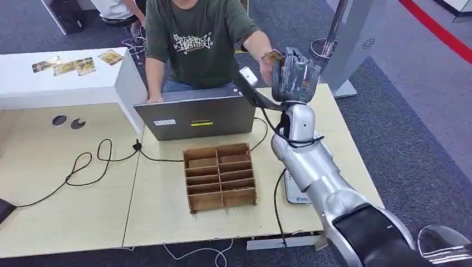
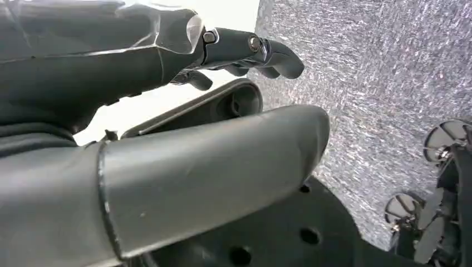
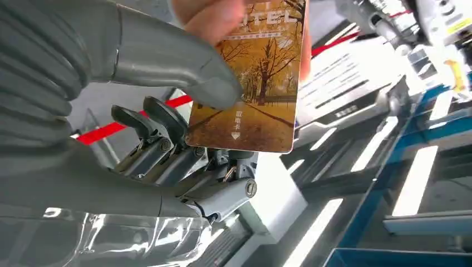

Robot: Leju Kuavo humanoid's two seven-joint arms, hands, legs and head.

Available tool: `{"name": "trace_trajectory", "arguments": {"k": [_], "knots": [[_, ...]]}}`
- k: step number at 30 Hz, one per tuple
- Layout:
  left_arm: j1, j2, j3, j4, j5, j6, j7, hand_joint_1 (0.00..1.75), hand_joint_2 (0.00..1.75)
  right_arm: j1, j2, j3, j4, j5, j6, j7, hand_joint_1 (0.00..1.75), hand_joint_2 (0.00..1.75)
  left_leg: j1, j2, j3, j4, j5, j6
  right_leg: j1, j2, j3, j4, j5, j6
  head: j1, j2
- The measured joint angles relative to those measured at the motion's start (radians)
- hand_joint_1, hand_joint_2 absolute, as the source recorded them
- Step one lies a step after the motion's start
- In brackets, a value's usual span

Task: Pass the card to the sensor for recognition and then transmit it.

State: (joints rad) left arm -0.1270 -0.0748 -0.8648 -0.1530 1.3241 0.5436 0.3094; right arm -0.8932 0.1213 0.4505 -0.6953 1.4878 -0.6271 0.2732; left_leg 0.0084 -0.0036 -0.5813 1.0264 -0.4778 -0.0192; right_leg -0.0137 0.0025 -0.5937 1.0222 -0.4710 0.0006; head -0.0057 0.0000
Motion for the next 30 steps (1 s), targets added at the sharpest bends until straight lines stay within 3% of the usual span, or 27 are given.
{"name": "trace_trajectory", "arguments": {"k": [4,8,30], "knots": [[-0.01,-0.005,-0.02,0.0,-0.014,0.002,0.008,0.0,0.0,-0.12,0.025,0.0,0.139,0.018,0.011,0.035,1.75,1.75,0.0,0.0,0.0,0.0,0.0,0.0,0.0,0.0,0.0,0.0,0.0,0.0,0.0,0.0],[-0.017,-0.008,-0.031,0.0,-0.018,0.005,0.013,0.0,0.0,-0.17,0.037,0.0,0.208,0.022,0.02,0.051,1.75,1.75,0.0,-0.001,-0.001,0.0,0.0,0.0,0.0,-0.001,0.0,0.0,0.0,0.0,0.0,0.0],[-0.021,-0.013,-0.054,0.0,-0.02,0.01,0.016,0.0,0.0,-0.211,0.05,0.0,0.312,0.039,0.03,0.07,1.75,1.75,0.0,-0.001,-0.001,0.0,0.0,0.0,0.0,-0.001,0.0,0.0,0.0,0.0,0.0,0.0]]}}
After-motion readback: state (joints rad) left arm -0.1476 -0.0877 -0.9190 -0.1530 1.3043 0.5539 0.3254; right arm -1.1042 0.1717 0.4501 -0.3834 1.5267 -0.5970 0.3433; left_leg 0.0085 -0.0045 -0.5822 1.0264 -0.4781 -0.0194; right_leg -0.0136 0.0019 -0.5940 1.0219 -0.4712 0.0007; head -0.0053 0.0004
